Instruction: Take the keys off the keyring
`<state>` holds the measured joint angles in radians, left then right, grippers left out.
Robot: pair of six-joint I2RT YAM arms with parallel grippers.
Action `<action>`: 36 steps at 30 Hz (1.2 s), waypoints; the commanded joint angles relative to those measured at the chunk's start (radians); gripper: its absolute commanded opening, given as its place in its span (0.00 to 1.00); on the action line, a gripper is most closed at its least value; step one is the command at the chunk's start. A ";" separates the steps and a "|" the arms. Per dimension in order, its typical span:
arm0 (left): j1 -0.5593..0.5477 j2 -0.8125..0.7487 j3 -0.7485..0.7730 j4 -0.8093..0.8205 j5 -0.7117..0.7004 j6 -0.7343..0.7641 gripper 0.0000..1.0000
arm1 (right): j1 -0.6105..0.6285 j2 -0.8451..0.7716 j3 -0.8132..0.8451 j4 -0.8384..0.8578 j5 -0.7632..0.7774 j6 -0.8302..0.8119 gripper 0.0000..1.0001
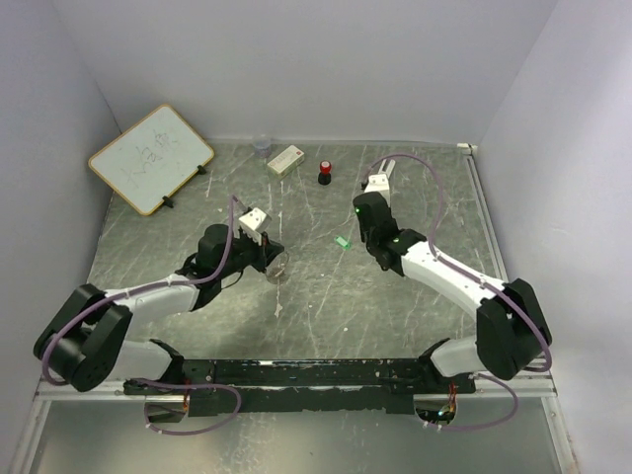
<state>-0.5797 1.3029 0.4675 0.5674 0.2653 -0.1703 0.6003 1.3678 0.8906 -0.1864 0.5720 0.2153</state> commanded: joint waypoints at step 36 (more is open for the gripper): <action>0.137 0.454 0.234 0.298 0.164 -0.013 1.00 | -0.205 0.181 -0.119 0.150 -0.156 0.122 0.38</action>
<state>-0.4469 1.8347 0.7265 0.8257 0.4347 -0.1909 0.4007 1.5970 0.7673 -0.0189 0.3965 0.3180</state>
